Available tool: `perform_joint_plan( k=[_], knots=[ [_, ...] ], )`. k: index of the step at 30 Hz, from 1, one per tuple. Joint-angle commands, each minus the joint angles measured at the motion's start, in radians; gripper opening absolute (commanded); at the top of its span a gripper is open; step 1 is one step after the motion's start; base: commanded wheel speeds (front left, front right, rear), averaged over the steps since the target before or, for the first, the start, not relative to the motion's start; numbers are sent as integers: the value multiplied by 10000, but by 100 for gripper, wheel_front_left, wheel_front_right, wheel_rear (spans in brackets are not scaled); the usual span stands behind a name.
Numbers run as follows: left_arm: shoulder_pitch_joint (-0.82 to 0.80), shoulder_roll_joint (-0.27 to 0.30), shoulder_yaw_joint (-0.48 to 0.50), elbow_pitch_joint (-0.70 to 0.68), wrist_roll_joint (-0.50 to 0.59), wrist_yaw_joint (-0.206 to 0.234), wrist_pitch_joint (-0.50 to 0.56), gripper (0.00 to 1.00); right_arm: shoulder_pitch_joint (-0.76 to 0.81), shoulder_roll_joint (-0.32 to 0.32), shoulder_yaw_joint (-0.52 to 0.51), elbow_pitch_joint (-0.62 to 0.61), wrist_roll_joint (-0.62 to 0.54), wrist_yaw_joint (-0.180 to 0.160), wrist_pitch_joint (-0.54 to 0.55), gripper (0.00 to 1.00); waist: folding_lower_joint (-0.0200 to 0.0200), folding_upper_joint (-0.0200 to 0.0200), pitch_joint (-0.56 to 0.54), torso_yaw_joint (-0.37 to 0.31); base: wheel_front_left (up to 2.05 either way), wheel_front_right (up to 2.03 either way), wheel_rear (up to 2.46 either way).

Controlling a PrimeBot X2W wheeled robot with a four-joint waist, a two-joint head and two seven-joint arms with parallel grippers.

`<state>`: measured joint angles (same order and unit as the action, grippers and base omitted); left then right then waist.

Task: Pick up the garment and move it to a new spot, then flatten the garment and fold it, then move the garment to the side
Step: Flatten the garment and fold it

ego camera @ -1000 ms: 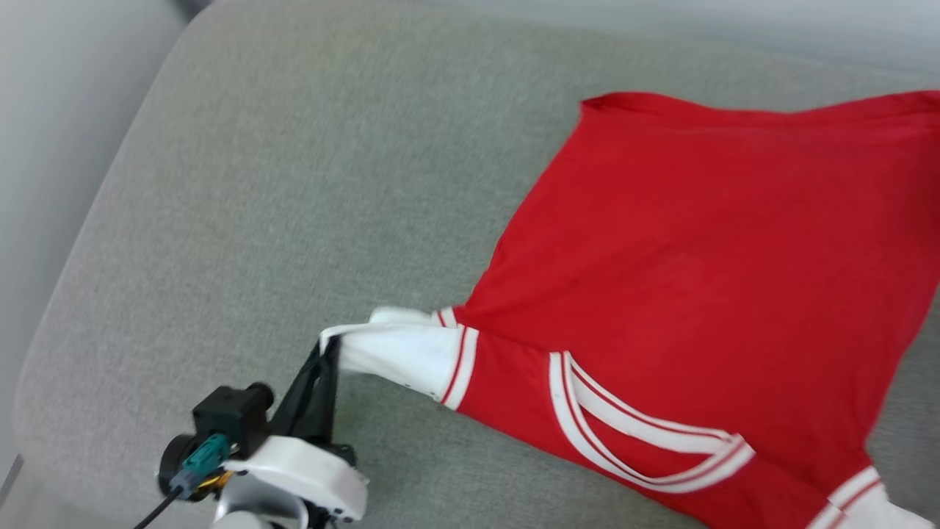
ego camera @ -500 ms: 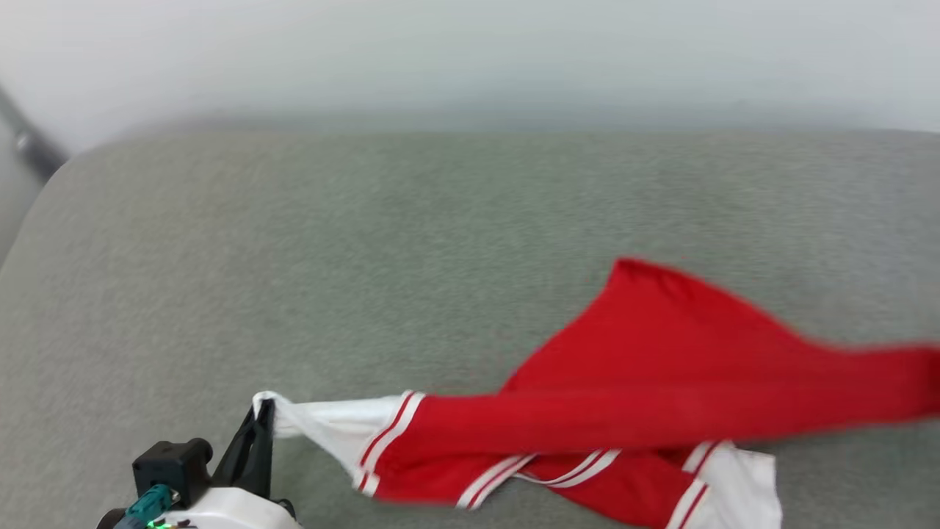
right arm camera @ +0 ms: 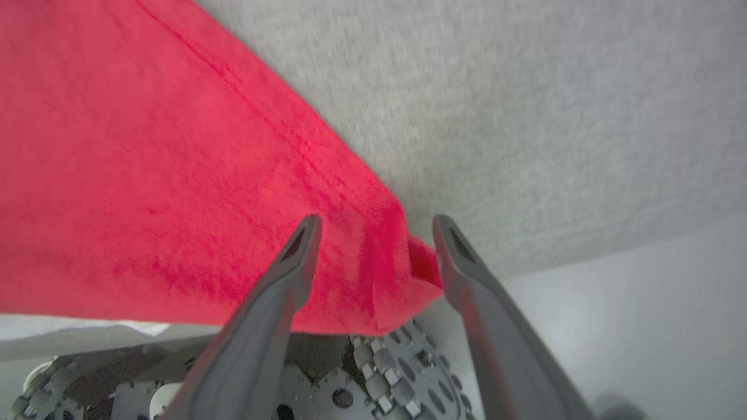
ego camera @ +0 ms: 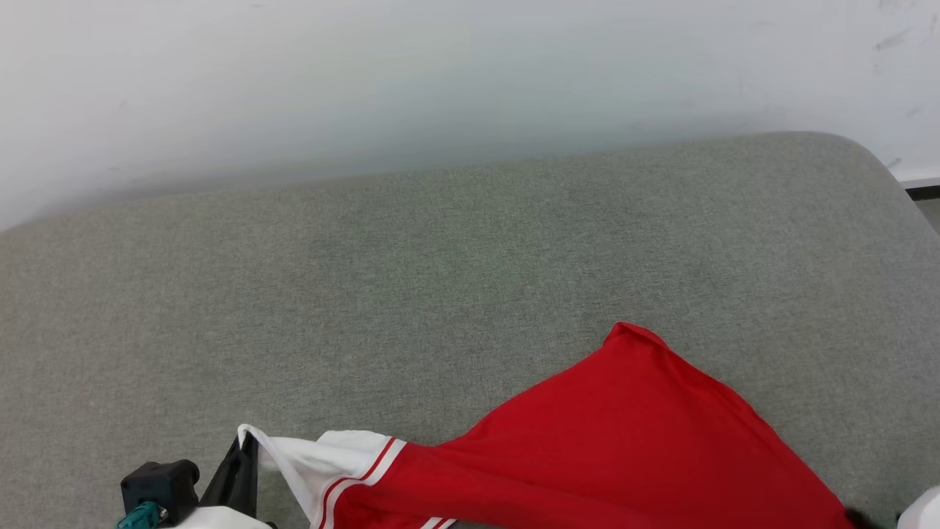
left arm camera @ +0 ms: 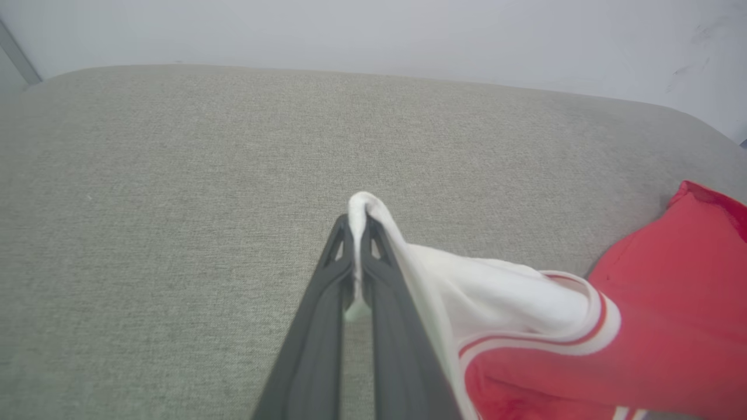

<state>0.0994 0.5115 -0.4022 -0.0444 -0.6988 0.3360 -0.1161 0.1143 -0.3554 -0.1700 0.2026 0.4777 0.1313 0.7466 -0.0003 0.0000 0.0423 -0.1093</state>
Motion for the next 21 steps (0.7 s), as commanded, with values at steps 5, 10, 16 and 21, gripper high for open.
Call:
perform_joint_plan(
  k=[5,10,16,21],
  knots=[
    [-157,-2,-29,-128,44,69,65,0,-1190,68,62,-336,-330,-9,-2855,100,3,0,199,29,0,0,0],
    [-424,-65,-168,-256,133,31,109,0,-2537,212,713,120,-150,-9,-3819,100,3,0,421,204,0,0,0],
    [-1078,-232,-433,-347,353,-143,140,0,-4156,-117,2066,591,284,-9,-1576,100,3,0,1001,628,0,0,0],
    [-1548,-385,-646,-366,546,-253,103,0,-5091,-154,2751,548,227,-9,429,100,3,0,1513,967,0,0,0]
  ],
)
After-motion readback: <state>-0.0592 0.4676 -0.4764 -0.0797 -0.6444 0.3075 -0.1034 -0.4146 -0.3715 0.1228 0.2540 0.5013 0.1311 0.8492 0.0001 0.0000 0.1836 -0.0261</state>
